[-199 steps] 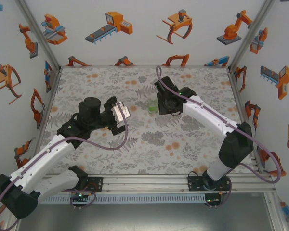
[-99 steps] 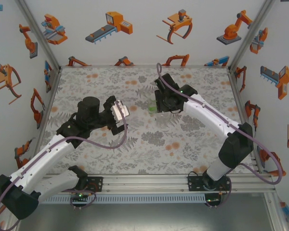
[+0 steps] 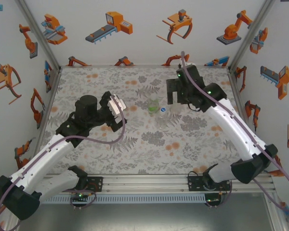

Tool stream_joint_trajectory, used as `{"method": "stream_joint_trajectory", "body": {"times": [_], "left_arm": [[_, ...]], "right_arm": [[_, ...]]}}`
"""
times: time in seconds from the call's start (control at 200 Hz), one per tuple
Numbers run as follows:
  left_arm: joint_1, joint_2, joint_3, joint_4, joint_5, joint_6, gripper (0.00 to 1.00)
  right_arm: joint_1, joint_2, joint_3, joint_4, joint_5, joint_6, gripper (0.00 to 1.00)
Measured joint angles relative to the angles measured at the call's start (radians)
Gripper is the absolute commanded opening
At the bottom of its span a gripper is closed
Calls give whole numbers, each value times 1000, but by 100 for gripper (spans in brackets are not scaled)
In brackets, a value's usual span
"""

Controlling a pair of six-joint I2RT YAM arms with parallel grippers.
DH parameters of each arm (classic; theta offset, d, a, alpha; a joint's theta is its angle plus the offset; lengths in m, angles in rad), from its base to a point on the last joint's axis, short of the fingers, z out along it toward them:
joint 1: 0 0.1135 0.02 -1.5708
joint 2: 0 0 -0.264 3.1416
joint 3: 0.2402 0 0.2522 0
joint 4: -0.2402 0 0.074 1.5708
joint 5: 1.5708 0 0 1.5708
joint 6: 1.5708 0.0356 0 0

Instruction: Screw on the bottle caps

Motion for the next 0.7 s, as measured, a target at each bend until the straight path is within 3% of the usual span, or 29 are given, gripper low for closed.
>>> {"method": "stream_joint_trajectory", "body": {"times": [0.165,0.38,0.506,0.701], "left_arm": [[26,39,4,25,-155,-157,97],[112,74,-63,91,-331,-382,97],[142,73,-197,179,-442,-434,97],[252,94,-423,392,-540,-433,97]], "right_arm": [[-122,-119,-140,34,80,-48,99],[-313,-222,-520,237,135,-139,99],[-397,-259,-774,459,123,-197,99],[-491,-236,-1159,962,44,-271,99]]}}
